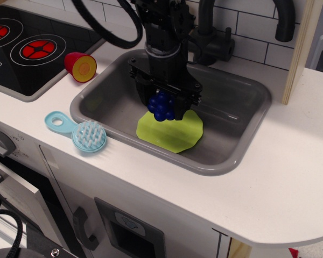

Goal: Put blueberries on plate sink

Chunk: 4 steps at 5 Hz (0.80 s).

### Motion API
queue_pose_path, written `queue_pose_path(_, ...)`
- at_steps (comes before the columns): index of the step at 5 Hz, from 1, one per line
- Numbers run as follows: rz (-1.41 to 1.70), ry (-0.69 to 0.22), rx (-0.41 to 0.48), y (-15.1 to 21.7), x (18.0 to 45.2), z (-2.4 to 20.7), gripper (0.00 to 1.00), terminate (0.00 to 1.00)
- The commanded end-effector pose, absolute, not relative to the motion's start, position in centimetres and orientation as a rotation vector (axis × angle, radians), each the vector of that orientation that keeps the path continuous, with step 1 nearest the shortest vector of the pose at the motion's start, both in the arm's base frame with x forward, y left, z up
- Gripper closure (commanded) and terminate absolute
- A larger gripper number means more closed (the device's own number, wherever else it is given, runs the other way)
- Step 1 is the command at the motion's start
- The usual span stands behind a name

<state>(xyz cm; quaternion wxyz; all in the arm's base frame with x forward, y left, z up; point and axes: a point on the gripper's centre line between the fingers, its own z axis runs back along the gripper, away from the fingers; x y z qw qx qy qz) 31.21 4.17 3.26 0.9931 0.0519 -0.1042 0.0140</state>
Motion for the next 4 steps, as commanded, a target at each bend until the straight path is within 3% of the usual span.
queue_pose_path(1, 0.066, -0.212, 0.136, 5.8, 32.7, 2.4, 1.00, 0.00)
queue_pose_path(2, 0.054, -0.204, 0.134, 5.7, 32.9, 2.3, 1.00, 0.00)
queue_pose_path(3, 0.064, -0.183, 0.121, 5.6, 32.7, 3.0, 0.00, 0.00)
queue_pose_path(4, 0.091, -0.176, 0.107, 5.9, 32.7, 4.2, 0.00, 0.00)
